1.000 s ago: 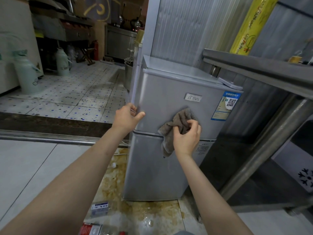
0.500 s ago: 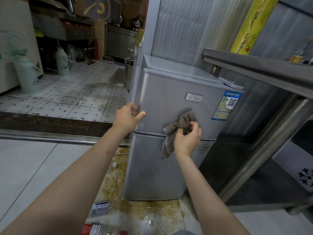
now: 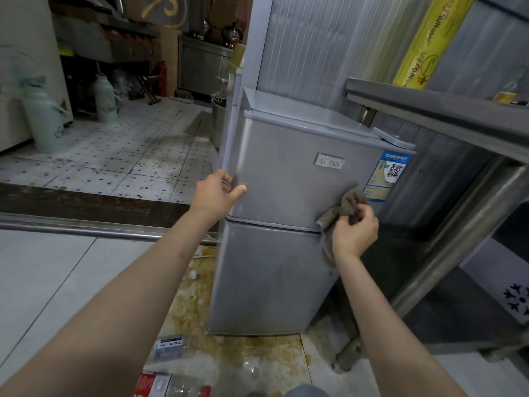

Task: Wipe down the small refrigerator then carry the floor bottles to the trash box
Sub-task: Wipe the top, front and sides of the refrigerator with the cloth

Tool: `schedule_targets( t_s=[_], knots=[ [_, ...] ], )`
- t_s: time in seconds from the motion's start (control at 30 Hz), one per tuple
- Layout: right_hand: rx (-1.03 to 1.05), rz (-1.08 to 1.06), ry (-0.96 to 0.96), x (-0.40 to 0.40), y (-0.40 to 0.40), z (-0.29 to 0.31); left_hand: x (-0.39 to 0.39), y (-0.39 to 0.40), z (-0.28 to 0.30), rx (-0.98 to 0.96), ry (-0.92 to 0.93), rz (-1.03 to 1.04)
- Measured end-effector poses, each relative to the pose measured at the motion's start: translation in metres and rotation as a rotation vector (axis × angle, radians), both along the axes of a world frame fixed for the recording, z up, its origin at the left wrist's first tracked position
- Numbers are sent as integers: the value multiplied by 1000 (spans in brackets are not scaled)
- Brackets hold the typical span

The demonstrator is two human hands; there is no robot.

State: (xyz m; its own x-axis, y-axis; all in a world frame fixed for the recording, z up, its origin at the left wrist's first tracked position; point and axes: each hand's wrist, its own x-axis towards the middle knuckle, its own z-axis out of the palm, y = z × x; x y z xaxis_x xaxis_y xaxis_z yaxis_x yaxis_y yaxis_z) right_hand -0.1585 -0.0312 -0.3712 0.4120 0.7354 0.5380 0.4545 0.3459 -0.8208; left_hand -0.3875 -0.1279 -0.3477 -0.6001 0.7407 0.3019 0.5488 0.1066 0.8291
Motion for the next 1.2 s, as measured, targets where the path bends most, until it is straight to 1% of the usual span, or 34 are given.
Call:
schedule_targets(
  t_s=[0.1, 0.23, 0.33, 0.4, 0.5, 0.53, 0.63, 0.73, 0.87, 0.9, 1.03, 1.13, 1.2],
  knots=[
    [13, 41, -31, -15, -12, -8, 1, 0, 0, 0, -2, -6],
    [103, 158, -116, -33, -21, -16, -1, 1, -1, -4, -9, 7],
    [155, 212, -162, -37, -21, -9, -2, 2, -1, -11, -1, 10],
    [163, 178, -96, -33, -16, 2, -2, 3, -1, -13, 6, 4],
    [117, 84, 64, -18, -3, 19, -3, 3, -1, -9, 18, 1],
    [109, 60, 85, -12, 0, 22, -3, 3, -2, -3, 18, 5],
    [98, 34, 35, -9, 0, 23, -2, 2, -2, 4, 6, 9],
    [111, 103, -41, -20, -11, 18, -1, 3, -2, -5, 2, 4],
    [146, 179, -193, -20, -12, 10, -3, 4, -4, 2, 25, 18],
    [149, 173, -191, -15, -9, 10, -3, 4, -4, 2, 26, 17],
    [76, 85, -32, 2, 0, 14, -3, 3, -2, -2, 32, 15],
    [65, 80, -53, -1, -3, 14, -3, 3, -2, -6, 24, 11],
    [105, 95, -70, -2, -4, 19, -2, 3, -2, -7, 30, 12]
  ],
)
